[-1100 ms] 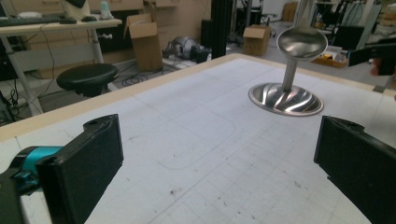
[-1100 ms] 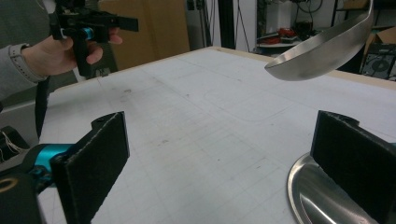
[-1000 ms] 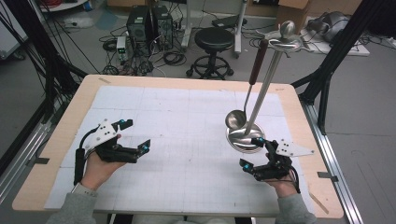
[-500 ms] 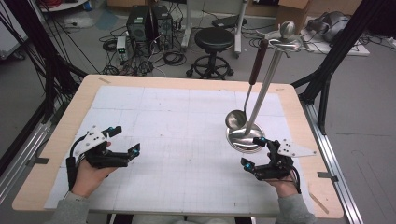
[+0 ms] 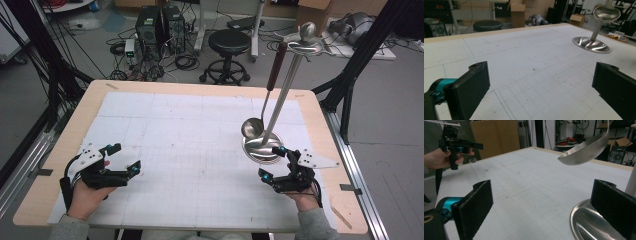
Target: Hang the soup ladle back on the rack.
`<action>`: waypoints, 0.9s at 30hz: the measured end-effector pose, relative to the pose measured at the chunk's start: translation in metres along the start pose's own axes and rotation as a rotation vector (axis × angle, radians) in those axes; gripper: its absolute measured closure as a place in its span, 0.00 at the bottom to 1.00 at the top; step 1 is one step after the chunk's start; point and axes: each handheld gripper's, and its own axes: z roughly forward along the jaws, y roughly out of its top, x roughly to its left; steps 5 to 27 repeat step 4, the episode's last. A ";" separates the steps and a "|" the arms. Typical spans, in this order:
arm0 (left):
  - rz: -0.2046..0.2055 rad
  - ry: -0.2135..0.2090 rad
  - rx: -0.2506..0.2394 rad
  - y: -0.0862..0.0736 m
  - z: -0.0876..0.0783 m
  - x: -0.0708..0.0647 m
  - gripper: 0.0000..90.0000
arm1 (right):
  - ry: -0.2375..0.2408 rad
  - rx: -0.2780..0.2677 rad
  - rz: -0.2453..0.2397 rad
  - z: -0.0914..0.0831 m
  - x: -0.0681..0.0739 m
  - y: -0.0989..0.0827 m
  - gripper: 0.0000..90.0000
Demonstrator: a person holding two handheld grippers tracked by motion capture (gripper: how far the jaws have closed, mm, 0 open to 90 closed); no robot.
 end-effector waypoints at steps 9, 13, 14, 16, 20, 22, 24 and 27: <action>0.012 -0.001 -0.014 0.000 -0.001 -0.001 0.02 | -0.003 0.002 0.002 0.000 0.000 0.000 0.04; 0.012 -0.001 -0.014 0.000 -0.001 -0.001 0.02 | -0.003 0.002 0.002 0.000 0.000 0.000 0.04; 0.012 -0.001 -0.014 0.000 -0.001 -0.001 0.02 | -0.003 0.002 0.002 0.000 0.000 0.000 0.04; 0.012 -0.001 -0.014 0.000 -0.001 -0.001 0.02 | -0.003 0.002 0.002 0.000 0.000 0.000 0.04; 0.012 -0.001 -0.014 0.000 -0.001 -0.001 0.02 | -0.003 0.002 0.002 0.000 0.000 0.000 0.04; 0.012 -0.001 -0.014 0.000 -0.001 -0.001 0.02 | -0.003 0.002 0.002 0.000 0.000 0.000 0.04; 0.012 -0.001 -0.014 0.000 -0.001 -0.001 0.02 | -0.003 0.002 0.002 0.000 0.000 0.000 0.04; 0.012 -0.001 -0.014 0.000 -0.001 -0.001 0.02 | -0.003 0.002 0.002 0.000 0.000 0.000 0.04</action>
